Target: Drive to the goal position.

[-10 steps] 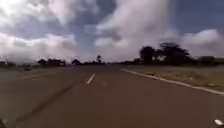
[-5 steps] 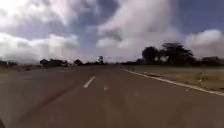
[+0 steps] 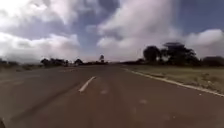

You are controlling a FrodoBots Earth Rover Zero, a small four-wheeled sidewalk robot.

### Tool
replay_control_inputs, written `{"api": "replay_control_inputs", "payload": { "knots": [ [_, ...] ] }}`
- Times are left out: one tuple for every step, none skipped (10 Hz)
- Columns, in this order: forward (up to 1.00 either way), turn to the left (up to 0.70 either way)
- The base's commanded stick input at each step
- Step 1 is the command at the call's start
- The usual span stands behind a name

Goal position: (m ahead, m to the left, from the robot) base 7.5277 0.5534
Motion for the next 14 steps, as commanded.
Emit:
{"api": "replay_control_inputs", "payload": {
  "knots": [
    [1.00,0.00],
    [1.00,0.00],
    [1.00,0.00],
    [1.00,0.00],
    [1.00,0.00],
    [1.00,0.00],
    [1.00,0.00],
    [1.00,0.00],
    [1.00,0.00],
    [1.00,0.00],
    [1.00,0.00],
    [1.00,0.00],
    [1.00,0.00],
    [1.00,0.00]
  ]
}}
